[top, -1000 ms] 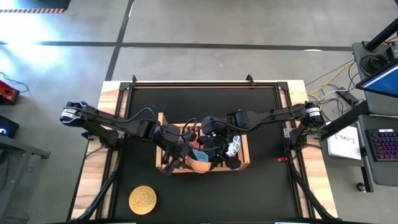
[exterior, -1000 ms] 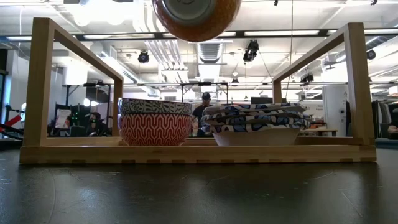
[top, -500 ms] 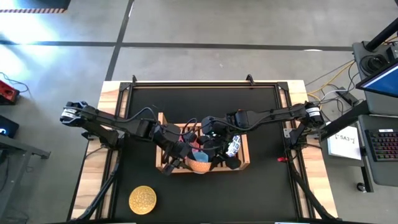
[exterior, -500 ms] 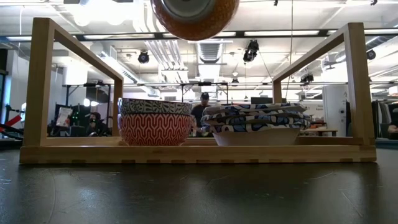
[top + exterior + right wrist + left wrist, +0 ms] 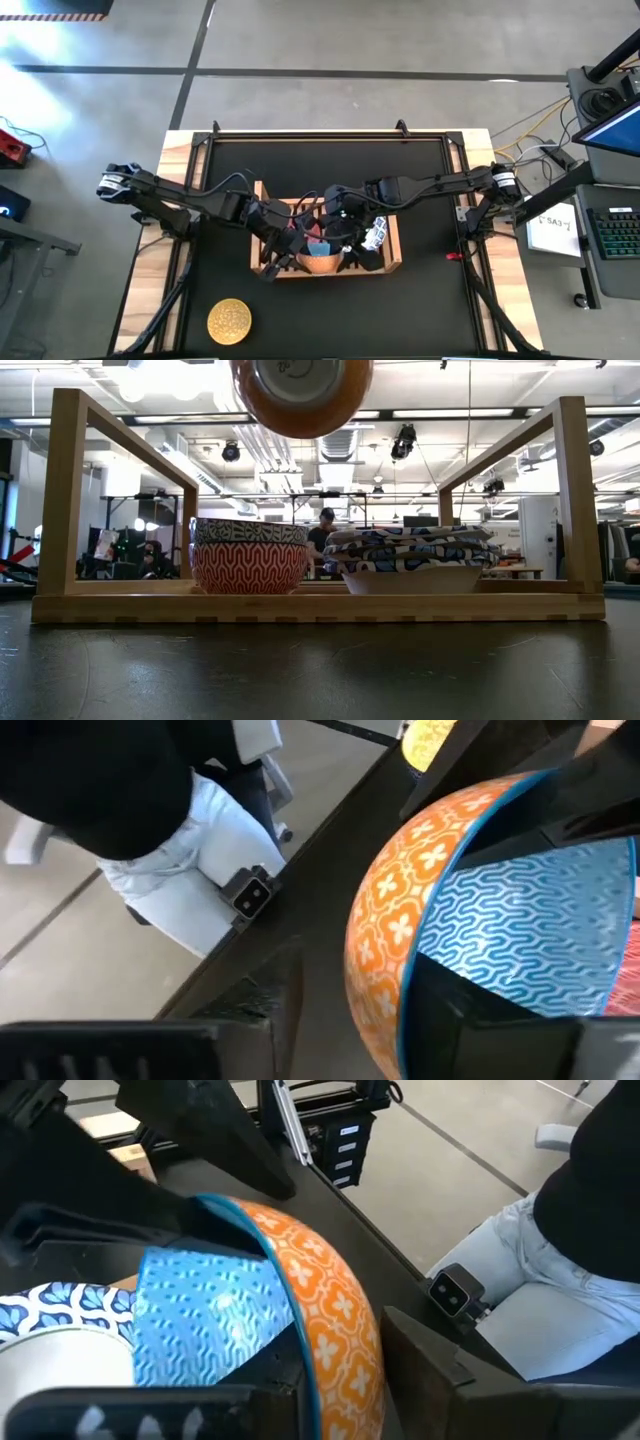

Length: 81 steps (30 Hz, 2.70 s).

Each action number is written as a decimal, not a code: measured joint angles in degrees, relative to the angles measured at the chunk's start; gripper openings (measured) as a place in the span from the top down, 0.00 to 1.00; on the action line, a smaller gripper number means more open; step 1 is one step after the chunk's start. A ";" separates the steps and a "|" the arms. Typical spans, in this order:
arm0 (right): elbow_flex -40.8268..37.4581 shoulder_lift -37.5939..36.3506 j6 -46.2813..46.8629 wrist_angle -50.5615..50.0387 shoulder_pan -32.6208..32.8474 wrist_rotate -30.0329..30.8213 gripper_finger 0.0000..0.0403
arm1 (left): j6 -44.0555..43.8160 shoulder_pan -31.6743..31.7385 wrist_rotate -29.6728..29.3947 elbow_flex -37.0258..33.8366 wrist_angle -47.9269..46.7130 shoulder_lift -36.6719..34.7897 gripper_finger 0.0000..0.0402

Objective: Place and stack bowls onto a shelf
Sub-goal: Stack the blue patterned bowl on top of the red patterned bowl on the shelf

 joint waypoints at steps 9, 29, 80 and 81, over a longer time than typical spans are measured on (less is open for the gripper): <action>0.01 -0.72 -0.45 0.60 -0.53 8.72 0.60 | -0.27 1.54 0.48 0.00 -1.24 0.02 0.94; 9.39 -2.99 -0.35 -6.58 -1.60 27.40 0.57 | 0.90 5.09 -5.69 -0.02 -9.48 0.02 0.94; 19.85 -2.82 12.94 -31.87 -1.53 37.10 0.63 | -4.43 0.97 -21.88 8.84 -31.27 11.37 0.80; 19.97 -2.82 13.35 -33.12 -1.53 37.10 0.63 | -4.54 0.88 -21.53 9.92 -32.36 11.37 0.78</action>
